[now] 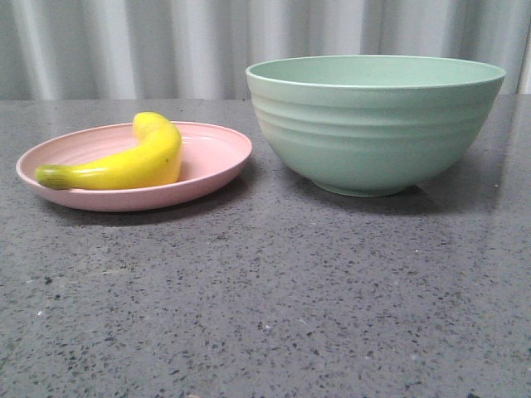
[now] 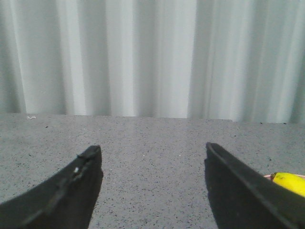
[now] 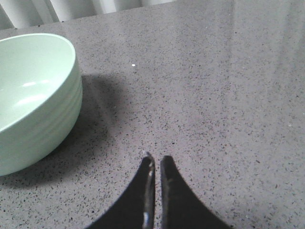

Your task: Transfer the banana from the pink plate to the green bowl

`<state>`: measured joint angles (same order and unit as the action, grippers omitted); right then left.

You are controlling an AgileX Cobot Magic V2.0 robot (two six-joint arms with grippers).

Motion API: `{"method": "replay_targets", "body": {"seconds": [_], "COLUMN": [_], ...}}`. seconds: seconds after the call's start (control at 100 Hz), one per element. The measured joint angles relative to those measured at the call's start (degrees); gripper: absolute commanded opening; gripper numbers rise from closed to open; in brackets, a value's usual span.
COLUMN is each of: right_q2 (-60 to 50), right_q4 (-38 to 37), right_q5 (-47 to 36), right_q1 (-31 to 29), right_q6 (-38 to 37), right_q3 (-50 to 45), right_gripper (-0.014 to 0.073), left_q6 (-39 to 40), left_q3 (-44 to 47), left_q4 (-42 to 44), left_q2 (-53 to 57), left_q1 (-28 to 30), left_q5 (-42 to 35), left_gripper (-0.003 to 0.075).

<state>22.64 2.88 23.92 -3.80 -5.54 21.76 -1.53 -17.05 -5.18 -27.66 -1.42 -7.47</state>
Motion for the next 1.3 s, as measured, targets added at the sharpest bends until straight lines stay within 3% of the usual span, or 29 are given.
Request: {"method": "replay_targets", "body": {"seconds": [0.26, 0.72, 1.011, 1.301], "right_q2": [0.0, 0.0, 0.0, 0.0], "right_q4": [0.1, 0.1, 0.1, 0.1], "right_q5": [-0.7, -0.9, -0.9, -0.9], "right_q1": [0.0, 0.0, 0.0, 0.0], "right_q6": [0.0, 0.0, 0.0, 0.0], "right_q3": [0.0, -0.1, -0.1, -0.1], "right_gripper": [-0.0048, -0.0048, -0.0048, -0.0048], "left_q6": [0.0, 0.0, 0.0, 0.0], "left_q3": [-7.0, -23.7, -27.3, -29.7], "left_q4": [0.1, 0.3, 0.3, 0.3], "left_q2": [-5.2, -24.1, -37.5, -48.1], "left_q1": [-4.9, -24.4, -34.1, -35.6], "left_q5": [7.5, 23.3, 24.2, 23.9], "left_gripper": [0.0438, 0.0438, 0.0438, 0.0438]}}
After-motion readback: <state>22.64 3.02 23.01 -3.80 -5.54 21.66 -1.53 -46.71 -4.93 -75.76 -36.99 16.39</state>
